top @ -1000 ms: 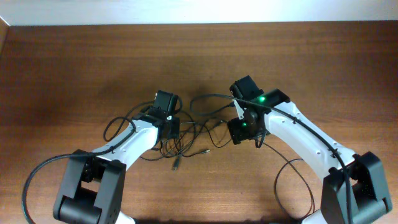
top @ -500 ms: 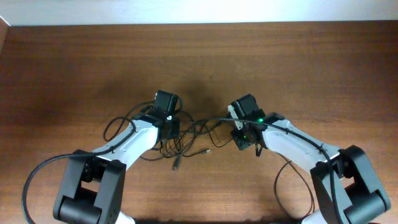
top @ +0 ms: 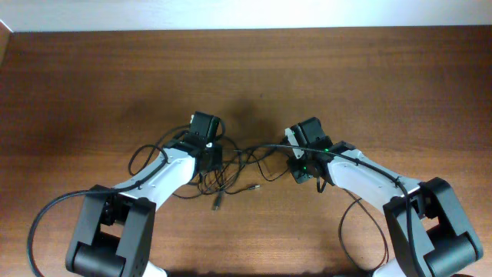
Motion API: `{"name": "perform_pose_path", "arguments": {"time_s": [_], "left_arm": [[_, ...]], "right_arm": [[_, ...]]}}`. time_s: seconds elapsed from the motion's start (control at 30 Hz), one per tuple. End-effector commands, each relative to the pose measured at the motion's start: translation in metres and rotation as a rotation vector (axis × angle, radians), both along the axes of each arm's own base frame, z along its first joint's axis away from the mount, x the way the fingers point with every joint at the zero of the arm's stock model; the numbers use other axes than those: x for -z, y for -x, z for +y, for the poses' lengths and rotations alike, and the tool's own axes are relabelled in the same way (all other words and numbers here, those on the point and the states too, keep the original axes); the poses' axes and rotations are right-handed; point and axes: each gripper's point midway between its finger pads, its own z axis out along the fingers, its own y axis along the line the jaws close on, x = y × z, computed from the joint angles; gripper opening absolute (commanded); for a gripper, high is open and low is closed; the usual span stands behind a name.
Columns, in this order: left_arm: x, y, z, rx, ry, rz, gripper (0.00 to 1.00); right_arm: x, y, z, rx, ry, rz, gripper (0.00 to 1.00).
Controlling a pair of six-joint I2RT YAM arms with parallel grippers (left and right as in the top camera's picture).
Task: Untangle cables
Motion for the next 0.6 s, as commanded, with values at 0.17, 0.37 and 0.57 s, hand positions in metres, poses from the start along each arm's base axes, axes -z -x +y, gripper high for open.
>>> {"name": "perform_pose_path", "arguments": {"time_s": [0.17, 0.37, 0.57], "left_arm": [[0.005, 0.015, -0.016, 0.081, 0.074, 0.085, 0.28], [0.01, 0.031, -0.01, 0.081, 0.053, 0.156, 0.26], [0.01, 0.03, -0.012, 0.09, 0.062, 0.149, 0.22]], "right_arm": [[0.018, 0.009, -0.009, 0.003, 0.034, 0.052, 0.3], [0.018, 0.009, -0.008, 0.003, 0.033, 0.052, 0.3], [0.018, 0.009, -0.008, 0.002, 0.033, 0.052, 0.3]]}}
